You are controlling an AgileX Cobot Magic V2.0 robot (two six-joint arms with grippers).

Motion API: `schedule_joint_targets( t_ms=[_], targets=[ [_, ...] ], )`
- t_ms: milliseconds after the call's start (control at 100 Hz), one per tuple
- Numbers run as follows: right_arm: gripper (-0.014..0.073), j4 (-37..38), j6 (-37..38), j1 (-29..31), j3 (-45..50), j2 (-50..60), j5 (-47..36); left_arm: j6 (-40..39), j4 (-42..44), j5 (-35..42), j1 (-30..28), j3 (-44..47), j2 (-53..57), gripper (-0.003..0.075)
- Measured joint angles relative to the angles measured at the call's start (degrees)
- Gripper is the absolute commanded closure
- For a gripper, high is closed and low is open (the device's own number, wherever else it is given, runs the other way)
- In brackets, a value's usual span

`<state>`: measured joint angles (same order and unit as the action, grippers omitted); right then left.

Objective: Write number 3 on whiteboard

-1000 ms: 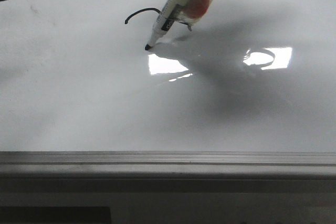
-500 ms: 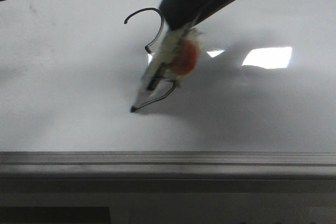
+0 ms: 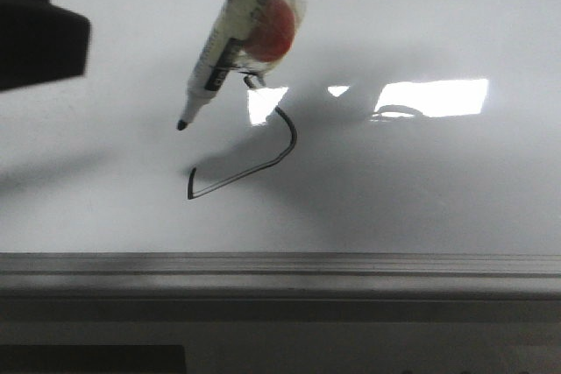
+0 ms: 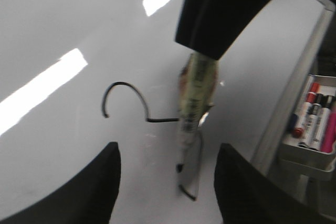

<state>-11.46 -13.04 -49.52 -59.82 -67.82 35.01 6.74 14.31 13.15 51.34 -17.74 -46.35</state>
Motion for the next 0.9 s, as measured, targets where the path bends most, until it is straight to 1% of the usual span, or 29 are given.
schedule_joint_targets(
  t_ms=[100,270,320,390,440,460,510,540,850,900],
  targets=[
    [0.0658,0.0,0.0,-1.8,0.0,0.0,0.2,0.0,-1.1,3.2,1.8,0.0,-4.7,0.0355],
    [0.0658,0.0,0.0,-3.5,0.0,0.0,0.3,0.0,-4.2,7.8,1.9,0.0,-10.0,0.0356],
    [0.0658,0.0,0.0,-3.6,0.0,0.0,0.4,0.0,-4.4,8.4,1.9,0.0,-10.7,0.0375],
    [0.0658,0.0,0.0,-3.6,0.0,0.0,0.4,0.0,-4.5,9.3,1.9,0.0,-11.3,0.0456],
    [0.0658,0.0,0.0,-3.6,0.0,0.0,0.5,0.0,-4.5,10.0,2.0,0.0,-11.4,0.0553],
    [0.0658,0.0,0.0,-3.6,0.0,0.0,0.7,0.0,-4.6,10.3,2.1,0.0,-11.4,0.058],
    [0.0658,0.0,0.0,-3.6,0.0,0.0,0.8,0.0,-4.7,10.6,2.1,0.0,-11.4,0.0691],
    [0.0658,0.0,0.0,-3.6,0.0,0.0,0.7,0.0,-4.7,10.8,2.1,0.0,-11.4,0.0743],
    [0.0657,-0.5,0.0,-3.6,-0.1,0.0,0.7,0.8,-3.3,10.7,2.3,0.0,-11.5,0.0741],
    [0.0641,-0.5,0.0,-3.6,-0.1,0.0,0.6,0.8,-3.3,10.7,2.3,0.0,-11.5,0.0741]
  ],
)
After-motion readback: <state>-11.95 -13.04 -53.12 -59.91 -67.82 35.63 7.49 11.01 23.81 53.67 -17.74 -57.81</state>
